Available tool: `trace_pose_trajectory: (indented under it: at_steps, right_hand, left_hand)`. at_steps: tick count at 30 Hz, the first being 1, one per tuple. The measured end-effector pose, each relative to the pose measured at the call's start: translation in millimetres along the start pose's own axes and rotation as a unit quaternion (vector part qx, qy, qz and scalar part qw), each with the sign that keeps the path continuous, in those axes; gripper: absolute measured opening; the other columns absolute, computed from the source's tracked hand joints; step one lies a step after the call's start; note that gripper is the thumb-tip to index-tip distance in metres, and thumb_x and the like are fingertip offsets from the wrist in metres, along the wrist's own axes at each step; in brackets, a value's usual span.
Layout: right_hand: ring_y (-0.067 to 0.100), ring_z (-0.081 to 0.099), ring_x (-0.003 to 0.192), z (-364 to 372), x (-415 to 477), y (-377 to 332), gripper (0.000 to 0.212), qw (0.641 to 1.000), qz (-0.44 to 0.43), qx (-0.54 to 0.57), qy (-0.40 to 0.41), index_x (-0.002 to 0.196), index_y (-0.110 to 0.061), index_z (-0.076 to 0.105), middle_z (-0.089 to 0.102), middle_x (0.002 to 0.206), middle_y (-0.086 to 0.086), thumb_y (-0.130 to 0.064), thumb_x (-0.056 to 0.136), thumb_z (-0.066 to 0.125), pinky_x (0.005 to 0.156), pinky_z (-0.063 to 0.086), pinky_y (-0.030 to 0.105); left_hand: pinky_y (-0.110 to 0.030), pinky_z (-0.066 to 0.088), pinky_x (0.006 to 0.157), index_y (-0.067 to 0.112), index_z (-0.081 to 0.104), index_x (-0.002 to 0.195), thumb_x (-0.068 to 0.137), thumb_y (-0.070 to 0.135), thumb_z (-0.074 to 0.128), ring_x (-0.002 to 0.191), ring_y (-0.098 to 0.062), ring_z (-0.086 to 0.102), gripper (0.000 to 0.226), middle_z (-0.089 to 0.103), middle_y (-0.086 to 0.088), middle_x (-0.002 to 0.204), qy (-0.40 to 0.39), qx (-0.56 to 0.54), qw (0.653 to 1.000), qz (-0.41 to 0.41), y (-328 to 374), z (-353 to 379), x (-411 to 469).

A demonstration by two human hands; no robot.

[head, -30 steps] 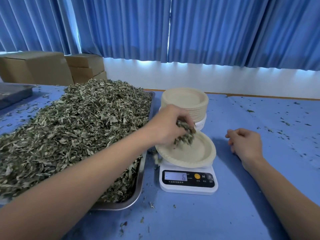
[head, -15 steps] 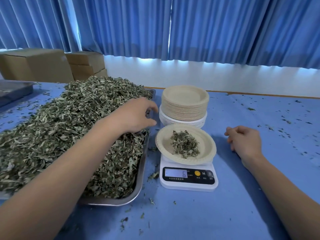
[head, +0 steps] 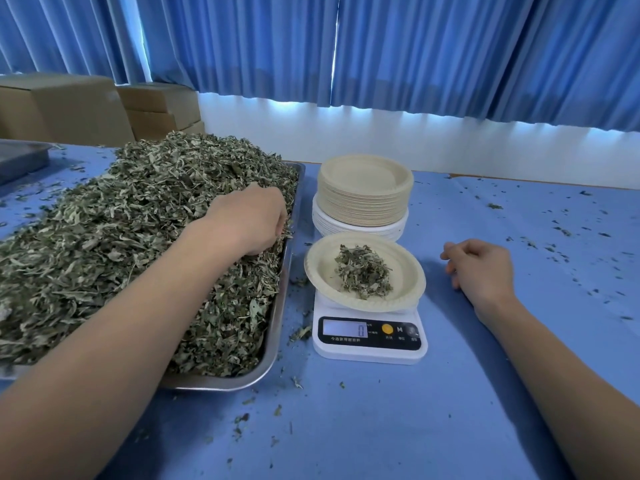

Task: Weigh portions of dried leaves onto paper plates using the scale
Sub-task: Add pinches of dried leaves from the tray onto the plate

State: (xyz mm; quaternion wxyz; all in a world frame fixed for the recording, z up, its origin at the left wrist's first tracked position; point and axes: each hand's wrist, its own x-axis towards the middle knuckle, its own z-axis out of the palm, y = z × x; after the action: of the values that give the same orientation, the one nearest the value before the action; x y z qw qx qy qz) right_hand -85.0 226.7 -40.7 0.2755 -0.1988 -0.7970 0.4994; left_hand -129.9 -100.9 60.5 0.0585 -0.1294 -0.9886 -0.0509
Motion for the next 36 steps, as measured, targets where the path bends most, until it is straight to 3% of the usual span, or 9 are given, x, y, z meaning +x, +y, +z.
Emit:
trace_pose_trajectory:
  at_steps: [11,13,16,17,20,22,24,31,36]
  right_hand:
    - [0.011,0.046,0.036,-1,-3,0,0.030,1.000,-0.004,0.000,-0.007,0.070,-0.013,0.069,0.061,0.049,-0.004,-0.029,0.094,0.063,0.052,0.044,0.029]
    - [0.011,0.046,0.036,-1,-3,-1,0.030,1.000,-0.006,-0.001,-0.007,0.070,-0.012,0.069,0.061,0.049,-0.004,-0.029,0.094,0.063,0.052,0.044,0.028]
    - [0.012,0.046,0.036,0,-4,-1,0.030,1.000,-0.005,0.002,-0.008,0.071,-0.010,0.069,0.060,0.048,-0.004,-0.028,0.094,0.063,0.051,0.044,0.028]
    - [0.012,0.046,0.036,-1,-4,-1,0.030,1.000,-0.005,0.002,-0.008,0.071,-0.010,0.069,0.060,0.048,-0.004,-0.027,0.094,0.064,0.051,0.044,0.028]
    - [0.011,0.045,0.036,-1,-5,-2,0.029,1.000,-0.005,0.000,-0.009,0.071,-0.009,0.068,0.060,0.047,-0.004,-0.027,0.094,0.064,0.050,0.043,0.027]
    - [0.012,0.045,0.036,-1,-5,-2,0.030,1.000,-0.005,0.001,-0.008,0.071,-0.008,0.068,0.059,0.047,-0.003,-0.026,0.094,0.063,0.050,0.043,0.027]
    - [0.012,0.045,0.036,-1,-5,-3,0.030,1.000,-0.006,0.001,-0.010,0.071,-0.009,0.068,0.059,0.047,-0.003,-0.026,0.094,0.063,0.050,0.043,0.028]
    - [0.012,0.045,0.036,-1,-6,-5,0.030,1.000,-0.004,0.003,-0.010,0.072,-0.008,0.069,0.060,0.049,-0.004,-0.026,0.095,0.064,0.049,0.043,0.028]
    - [0.011,0.046,0.036,-2,-8,-6,0.029,1.000,-0.005,0.002,-0.010,0.074,-0.008,0.070,0.061,0.049,-0.004,-0.026,0.095,0.063,0.049,0.043,0.027]
  left_hand:
    - [-0.040,0.052,0.075,0.027,0.070,0.080,0.083,0.011,0.071,0.088,-0.026,0.064,0.016,0.069,0.003,0.094,-0.010,0.022,1.000,0.008,-1,-14,-3]
    - [-0.040,0.053,0.082,0.030,0.070,0.092,0.078,0.018,0.079,0.094,-0.024,0.065,0.020,0.069,0.004,0.103,-0.064,0.024,0.997,0.021,-1,-15,-3]
    - [-0.039,0.051,0.092,0.030,0.059,0.129,0.076,0.029,0.084,0.106,-0.025,0.062,0.059,0.066,0.001,0.118,-0.172,0.084,0.981,0.037,2,-5,-7]
    - [-0.039,0.051,0.091,0.030,0.060,0.128,0.078,0.028,0.082,0.105,-0.025,0.062,0.056,0.065,0.003,0.113,-0.171,0.089,0.981,0.037,3,-3,-7]
    - [-0.033,0.047,0.067,0.026,0.073,0.091,0.079,0.021,0.081,0.080,-0.014,0.064,0.015,0.067,0.012,0.084,-0.118,0.050,0.991,0.022,4,-3,-3]
    - [-0.027,0.036,0.055,0.025,0.074,0.080,0.079,0.022,0.082,0.064,-0.005,0.055,0.008,0.068,0.013,0.072,-0.084,0.034,0.996,0.007,2,-7,-3]
    - [-0.025,0.032,0.053,0.027,0.074,0.078,0.081,0.021,0.080,0.061,-0.003,0.049,0.009,0.064,0.014,0.065,-0.052,0.025,0.998,-0.001,-1,-8,-3]
    - [-0.036,0.045,0.068,0.026,0.071,0.084,0.080,-0.001,0.064,0.084,-0.029,0.064,0.028,0.064,-0.002,0.096,0.029,0.007,0.999,0.021,4,-17,-9]
    - [-0.033,0.045,0.062,0.025,0.073,0.086,0.080,-0.005,0.064,0.065,-0.020,0.058,0.032,0.062,0.001,0.085,0.005,0.017,1.000,0.017,4,-21,-14]
